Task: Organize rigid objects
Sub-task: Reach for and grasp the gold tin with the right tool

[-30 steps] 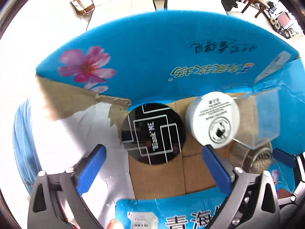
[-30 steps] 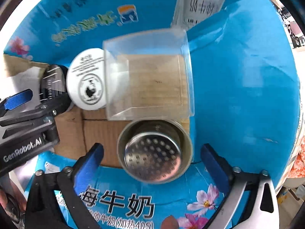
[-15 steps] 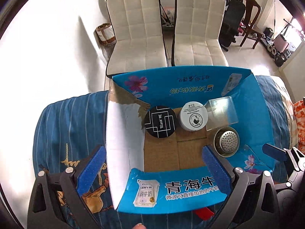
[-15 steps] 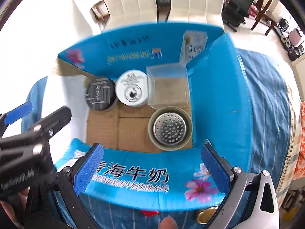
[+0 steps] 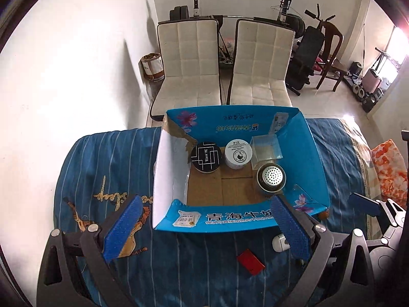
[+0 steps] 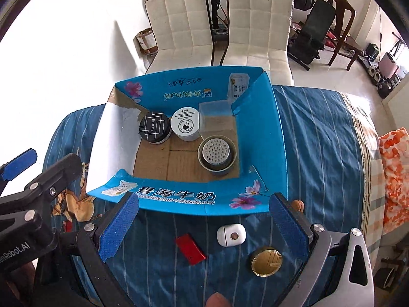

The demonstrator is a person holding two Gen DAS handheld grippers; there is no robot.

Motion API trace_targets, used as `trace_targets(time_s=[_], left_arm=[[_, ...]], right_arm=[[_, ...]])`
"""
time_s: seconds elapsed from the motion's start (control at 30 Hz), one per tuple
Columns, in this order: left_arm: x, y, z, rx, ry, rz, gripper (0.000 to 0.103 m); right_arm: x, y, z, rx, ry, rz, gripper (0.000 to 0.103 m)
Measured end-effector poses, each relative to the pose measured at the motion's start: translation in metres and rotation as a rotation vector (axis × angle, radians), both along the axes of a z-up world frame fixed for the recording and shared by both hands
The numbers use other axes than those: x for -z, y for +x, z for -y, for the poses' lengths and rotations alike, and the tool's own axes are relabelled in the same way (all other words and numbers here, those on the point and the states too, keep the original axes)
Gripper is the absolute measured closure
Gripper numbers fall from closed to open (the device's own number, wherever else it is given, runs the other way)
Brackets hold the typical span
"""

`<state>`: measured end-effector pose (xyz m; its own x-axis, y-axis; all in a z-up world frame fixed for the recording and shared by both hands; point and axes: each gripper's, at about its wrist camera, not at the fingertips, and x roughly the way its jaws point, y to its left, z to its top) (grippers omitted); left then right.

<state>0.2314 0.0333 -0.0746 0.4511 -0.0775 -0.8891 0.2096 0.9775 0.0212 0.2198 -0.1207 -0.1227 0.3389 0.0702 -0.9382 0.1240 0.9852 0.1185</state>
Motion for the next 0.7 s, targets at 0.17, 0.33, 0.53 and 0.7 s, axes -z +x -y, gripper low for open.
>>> trace_targets(time_s=[0.17, 0.33, 0.53, 0.7], left_arm=[[-0.022, -0.025, 0.013, 0.007, -0.013, 0.048, 0.000], [-0.004, -0.042, 0.023, -0.009, -0.041, 0.017, 0.000], [0.085, -0.055, 0.039, -0.031, -0.047, -0.197, 0.000], [0.152, -0.066, 0.068, -0.004, 0.030, -0.310, 0.000]], right_arm=[[-0.021, -0.026, 0.012, -0.021, 0.007, 0.083, 0.000], [-0.028, -0.054, 0.044, 0.020, 0.044, 0.108, 0.000], [0.026, -0.082, 0.082, 0.062, 0.041, -0.043, 0.000], [0.108, -0.096, 0.107, 0.100, 0.032, -0.211, 0.008]])
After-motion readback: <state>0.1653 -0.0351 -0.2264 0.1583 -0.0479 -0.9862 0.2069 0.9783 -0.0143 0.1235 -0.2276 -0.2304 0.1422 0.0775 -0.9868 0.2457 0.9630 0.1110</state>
